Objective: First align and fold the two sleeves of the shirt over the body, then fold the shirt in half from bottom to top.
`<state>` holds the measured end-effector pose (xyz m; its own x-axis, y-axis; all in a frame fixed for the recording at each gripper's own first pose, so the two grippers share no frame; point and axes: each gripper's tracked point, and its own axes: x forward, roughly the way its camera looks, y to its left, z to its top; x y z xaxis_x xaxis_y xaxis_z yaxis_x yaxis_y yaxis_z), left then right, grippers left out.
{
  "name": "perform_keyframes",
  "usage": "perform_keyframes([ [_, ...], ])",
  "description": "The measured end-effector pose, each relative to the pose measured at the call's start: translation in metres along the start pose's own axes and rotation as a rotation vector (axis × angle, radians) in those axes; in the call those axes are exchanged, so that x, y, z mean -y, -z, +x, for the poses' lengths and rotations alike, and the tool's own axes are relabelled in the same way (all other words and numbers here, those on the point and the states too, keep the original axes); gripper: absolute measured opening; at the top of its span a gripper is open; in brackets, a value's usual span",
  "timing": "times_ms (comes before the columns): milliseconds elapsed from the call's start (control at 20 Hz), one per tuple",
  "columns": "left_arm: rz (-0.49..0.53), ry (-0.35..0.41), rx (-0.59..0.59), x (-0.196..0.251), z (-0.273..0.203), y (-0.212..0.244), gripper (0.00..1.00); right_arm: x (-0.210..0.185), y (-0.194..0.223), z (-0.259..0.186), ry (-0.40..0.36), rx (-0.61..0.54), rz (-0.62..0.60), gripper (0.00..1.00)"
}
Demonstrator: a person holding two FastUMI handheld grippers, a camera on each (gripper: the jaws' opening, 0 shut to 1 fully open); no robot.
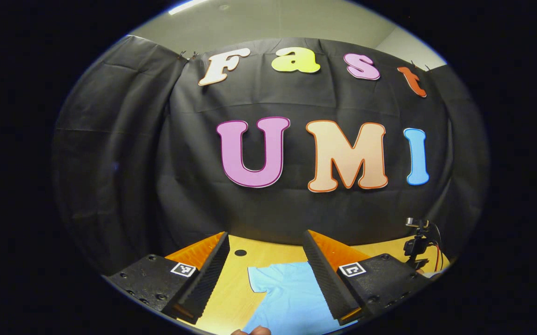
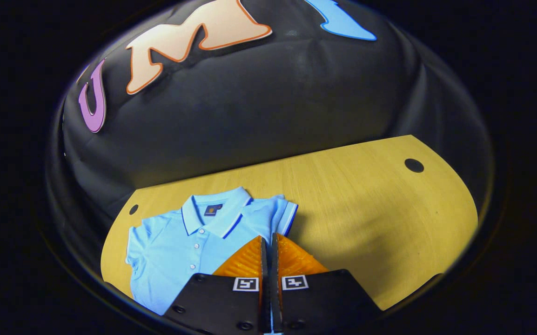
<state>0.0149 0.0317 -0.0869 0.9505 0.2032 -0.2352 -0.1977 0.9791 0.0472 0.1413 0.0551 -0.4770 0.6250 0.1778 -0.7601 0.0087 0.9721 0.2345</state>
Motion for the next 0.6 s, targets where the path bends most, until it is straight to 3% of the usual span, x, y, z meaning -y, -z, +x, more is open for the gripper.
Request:
perform_keyframes([
  [350,-0.028,0.036,-0.086,-0.021,0.030,0.040,0.95,-0.041,0.036,0.016,-0.007,-0.066,0.023,0.04],
  [450,-0.047,0.047,-0.115,-0.021,0.042,0.055,0.95,-0.051,0.044,0.014,-0.037,-0.083,0.030,0.10],
  [600,-0.061,0.071,-0.145,-0.016,0.061,0.074,0.95,-0.060,0.033,-0.002,-0.071,-0.039,-0.017,0.77],
])
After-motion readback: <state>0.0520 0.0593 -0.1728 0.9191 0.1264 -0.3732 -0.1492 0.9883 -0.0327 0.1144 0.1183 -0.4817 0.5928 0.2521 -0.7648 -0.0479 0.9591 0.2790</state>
